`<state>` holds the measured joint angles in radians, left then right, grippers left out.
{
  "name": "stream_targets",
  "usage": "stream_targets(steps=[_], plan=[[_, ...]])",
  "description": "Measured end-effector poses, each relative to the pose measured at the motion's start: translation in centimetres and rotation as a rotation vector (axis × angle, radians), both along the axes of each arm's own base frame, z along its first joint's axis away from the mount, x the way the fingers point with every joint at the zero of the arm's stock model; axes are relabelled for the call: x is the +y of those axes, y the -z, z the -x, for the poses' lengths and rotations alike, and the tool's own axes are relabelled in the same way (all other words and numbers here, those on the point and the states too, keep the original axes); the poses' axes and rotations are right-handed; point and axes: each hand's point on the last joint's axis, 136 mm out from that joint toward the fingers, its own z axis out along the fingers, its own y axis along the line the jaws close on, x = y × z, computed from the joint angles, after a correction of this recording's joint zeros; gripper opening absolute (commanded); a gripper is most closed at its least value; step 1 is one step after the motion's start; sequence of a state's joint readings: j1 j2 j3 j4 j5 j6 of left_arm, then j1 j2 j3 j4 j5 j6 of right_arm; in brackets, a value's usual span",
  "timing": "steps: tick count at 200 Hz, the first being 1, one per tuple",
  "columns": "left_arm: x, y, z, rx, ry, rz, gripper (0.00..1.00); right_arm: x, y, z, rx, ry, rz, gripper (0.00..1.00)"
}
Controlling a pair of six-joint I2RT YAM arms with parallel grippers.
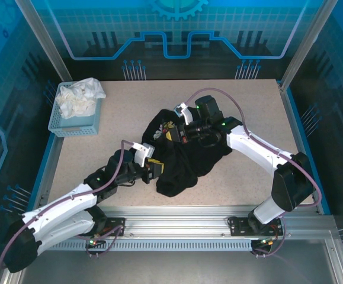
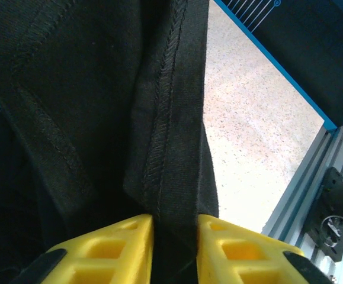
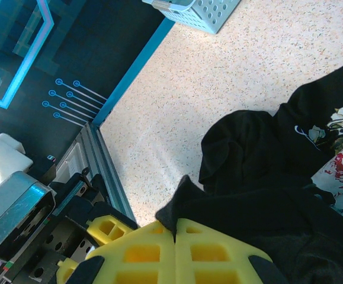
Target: Fold the inside-out t-shirt
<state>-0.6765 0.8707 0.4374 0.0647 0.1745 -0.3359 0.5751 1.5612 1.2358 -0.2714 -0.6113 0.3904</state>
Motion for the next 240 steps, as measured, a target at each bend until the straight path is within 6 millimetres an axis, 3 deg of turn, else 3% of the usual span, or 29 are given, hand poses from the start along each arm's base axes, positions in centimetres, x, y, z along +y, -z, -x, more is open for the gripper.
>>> stream_targets(steps=[70, 113, 176, 212, 240], plan=[[0.0, -0.2, 0.1, 0.027, 0.004, 0.028, 0.00, 0.0, 0.0, 0.0, -0.008, -0.004, 0.003, 0.00], [-0.5, -1.3, 1.3, 0.018, 0.048, 0.073, 0.00, -0.7, -0.4, -0.2, -0.033, -0.002, 0.007, 0.00], [-4.5, -2.7, 6.4, -0.041, 0.289, 0.063, 0.00, -1.7, -0.2, 0.4, -0.033, -0.039, 0.050, 0.00], [-7.1, -4.1, 7.2, -0.085, 0.384, 0.013, 0.00, -1.8, -0.6, 1.2, -0.031, -0.079, 0.062, 0.00], [-8.2, -3.9, 6.8, -0.081, 0.406, -0.021, 0.00, -2.0, -0.5, 1.7, -0.034, -0.104, 0.073, 0.00]])
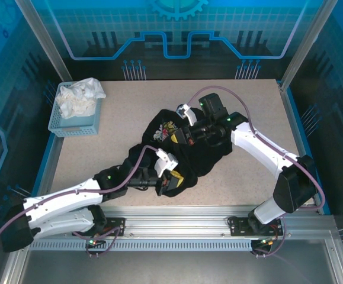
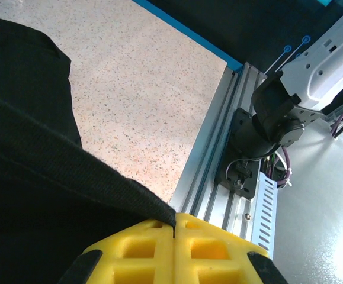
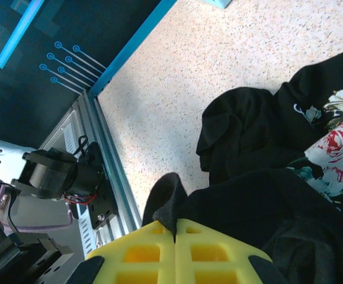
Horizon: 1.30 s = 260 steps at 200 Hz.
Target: Fold the inside-out t-shirt
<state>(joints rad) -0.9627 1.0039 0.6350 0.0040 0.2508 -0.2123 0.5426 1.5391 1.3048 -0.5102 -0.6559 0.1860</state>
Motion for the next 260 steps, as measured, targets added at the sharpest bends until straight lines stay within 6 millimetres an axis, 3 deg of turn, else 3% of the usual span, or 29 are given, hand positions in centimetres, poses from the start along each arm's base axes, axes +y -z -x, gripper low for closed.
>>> stream_targets(steps=[26, 53, 96, 127, 143, 160, 192, 223, 260], plan=[[-0.8, 0.2, 0.1, 0.010, 0.026, -0.019, 0.00, -0.2, 0.0, 0.6, -0.007, -0.019, 0.012, 0.00], [-1.2, -1.4, 0.2, -0.014, 0.040, 0.007, 0.00, -0.5, -0.4, 1.4, -0.029, -0.031, 0.025, 0.00], [0.9, -4.9, 0.4, -0.138, 0.003, 0.056, 0.00, -2.8, -1.7, 1.4, -0.124, 0.069, 0.078, 0.00], [1.2, -5.9, 0.6, -0.147, 0.009, 0.047, 0.00, -4.5, -3.8, 1.4, -0.219, 0.167, 0.058, 0.00], [0.3, -5.4, 0.8, -0.120, 0.037, 0.032, 0.00, -5.0, -4.6, 1.4, -0.264, 0.197, 0.041, 0.00], [-0.9, -4.4, 1.1, -0.091, 0.073, 0.000, 0.11, -5.2, -4.6, 1.4, -0.284, 0.209, 0.034, 0.00], [-2.1, -1.3, 1.2, -0.037, 0.100, -0.085, 0.40, -5.3, -2.6, 1.5, -0.268, 0.206, 0.058, 0.00], [-1.8, -1.1, 1.2, -0.040, 0.094, -0.082, 0.49, -5.5, -1.0, 1.9, -0.245, 0.199, 0.079, 0.00], [0.9, 0.6, -0.7, -0.023, -0.058, -0.084, 0.51, -5.5, -2.0, 2.1, -0.270, 0.192, 0.051, 0.00]])
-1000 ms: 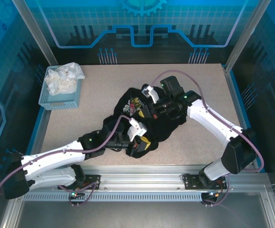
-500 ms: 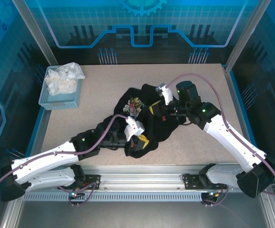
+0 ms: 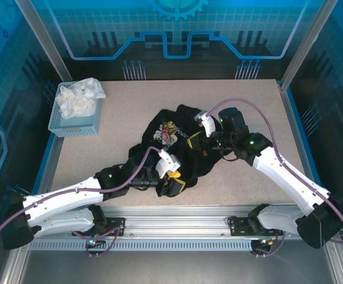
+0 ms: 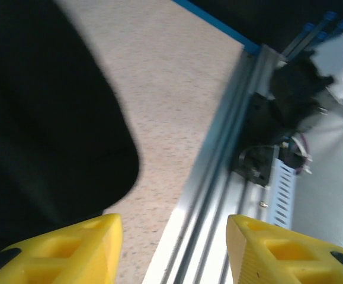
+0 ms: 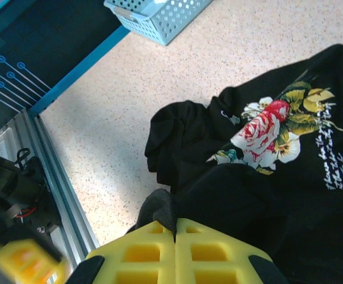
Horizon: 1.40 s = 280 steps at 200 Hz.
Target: Fold the inside-out t-shirt
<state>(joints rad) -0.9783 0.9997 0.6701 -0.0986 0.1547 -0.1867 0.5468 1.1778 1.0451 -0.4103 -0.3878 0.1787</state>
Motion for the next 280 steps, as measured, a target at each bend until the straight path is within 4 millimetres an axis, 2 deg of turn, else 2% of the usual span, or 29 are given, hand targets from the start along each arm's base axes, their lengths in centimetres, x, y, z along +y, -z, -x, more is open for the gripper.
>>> stream_targets(steps=[39, 64, 92, 115, 136, 147, 163, 195, 211, 226, 256, 280], plan=[[1.1, 1.5, -3.0, -0.015, -0.169, -0.049, 0.53, 0.3, -0.8, -0.1, -0.023, -0.012, -0.026, 0.00], [1.4, 2.5, -4.8, -0.020, -0.240, -0.076, 0.48, 0.4, -0.9, -0.1, -0.024, -0.014, -0.031, 0.00], [2.0, 3.5, -7.0, -0.006, -0.320, -0.080, 0.39, 0.4, -0.9, -0.1, -0.025, -0.015, -0.033, 0.00], [1.6, 4.2, -7.6, -0.001, -0.324, -0.083, 0.28, 0.4, -0.9, -0.1, -0.026, -0.015, -0.034, 0.00], [0.9, 5.1, -7.4, 0.025, -0.298, -0.086, 0.08, 0.5, -1.2, -0.4, -0.027, 0.000, -0.045, 0.00], [0.8, 5.2, -7.5, 0.037, -0.297, -0.077, 0.00, 0.4, -1.5, -0.8, -0.033, 0.025, -0.056, 0.00], [1.4, 5.1, -8.0, 0.049, -0.319, -0.057, 0.00, 0.1, -2.0, -1.9, -0.043, 0.080, -0.051, 0.00], [5.0, 3.5, -9.8, 0.033, -0.431, 0.013, 0.00, 0.1, -2.1, -5.6, -0.046, 0.190, 0.021, 0.00], [5.9, 2.4, -9.9, 0.009, -0.450, 0.044, 0.00, 0.7, -0.9, -7.4, -0.028, 0.216, 0.068, 0.00], [6.1, 2.1, -10.1, 0.004, -0.457, 0.051, 0.00, 1.4, 1.4, -8.7, 0.007, 0.224, 0.125, 0.00], [7.0, 4.0, -10.4, 0.038, -0.482, 0.009, 0.04, 2.3, 6.1, -10.0, 0.088, 0.212, 0.223, 0.00], [7.4, 5.9, -10.2, 0.080, -0.476, -0.020, 0.16, 2.6, 8.0, -10.2, 0.124, 0.199, 0.262, 0.00]])
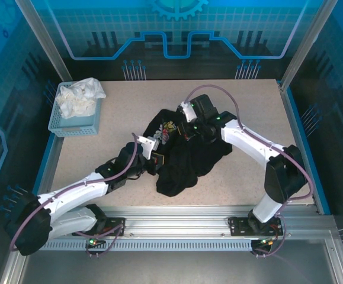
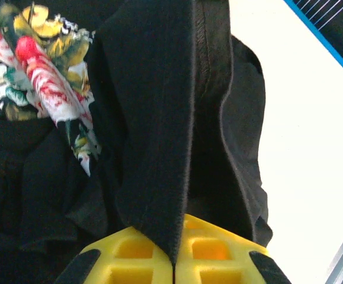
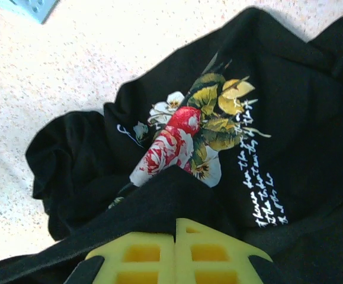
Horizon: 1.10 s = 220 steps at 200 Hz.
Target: Fold the inside-out t-shirt
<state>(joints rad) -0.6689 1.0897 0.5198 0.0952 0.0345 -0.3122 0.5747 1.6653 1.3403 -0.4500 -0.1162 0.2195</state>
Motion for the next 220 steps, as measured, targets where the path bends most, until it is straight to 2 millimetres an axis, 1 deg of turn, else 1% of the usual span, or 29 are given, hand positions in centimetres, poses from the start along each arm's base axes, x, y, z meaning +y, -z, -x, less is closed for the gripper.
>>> stream_targets(steps=[13, 32, 65, 86, 103, 117, 131, 150, 167, 179, 195, 220], plan=[[0.0, 0.7, 0.4, 0.015, 0.015, -0.001, 0.25, 0.1, 0.2, 0.0, 0.006, -0.005, 0.007, 0.00], [-0.1, 1.3, 0.9, 0.027, 0.037, 0.005, 0.36, 0.1, 0.0, -0.1, 0.000, -0.011, 0.010, 0.00], [-0.3, 1.9, 1.6, 0.027, 0.075, 0.029, 0.50, 0.2, -0.3, -0.1, -0.008, -0.019, 0.012, 0.00], [-0.5, 2.0, 2.2, 0.015, 0.108, 0.039, 0.58, 0.2, -0.2, -0.1, -0.008, -0.025, 0.014, 0.00], [-0.7, 1.7, 2.1, -0.007, 0.120, 0.044, 0.66, 0.2, -0.4, -0.1, -0.009, -0.028, 0.010, 0.00], [-0.7, 1.5, 2.0, -0.026, 0.128, 0.041, 0.70, 0.3, -0.4, 0.0, -0.008, -0.033, 0.007, 0.00], [-0.8, 1.6, 1.8, -0.040, 0.138, 0.029, 0.71, 0.4, -0.4, 0.1, -0.007, -0.039, 0.005, 0.00], [-0.8, 3.0, 1.7, -0.027, 0.147, -0.013, 0.70, 0.5, -0.5, 0.1, -0.007, -0.044, 0.003, 0.00], [-0.7, 4.3, 1.7, 0.001, 0.155, -0.045, 0.65, 0.5, -0.5, 0.1, -0.006, -0.046, 0.001, 0.00], [-0.7, 4.9, 1.7, 0.012, 0.159, -0.060, 0.61, 0.5, -0.5, 0.1, -0.007, -0.046, 0.001, 0.00], [-0.8, 5.1, 1.5, 0.015, 0.159, -0.062, 0.59, 0.5, -0.5, 0.1, -0.007, -0.046, 0.000, 0.00], [-1.1, 4.4, 1.2, -0.006, 0.157, -0.047, 0.52, 0.5, -0.5, 0.2, -0.008, -0.050, 0.000, 0.00]])
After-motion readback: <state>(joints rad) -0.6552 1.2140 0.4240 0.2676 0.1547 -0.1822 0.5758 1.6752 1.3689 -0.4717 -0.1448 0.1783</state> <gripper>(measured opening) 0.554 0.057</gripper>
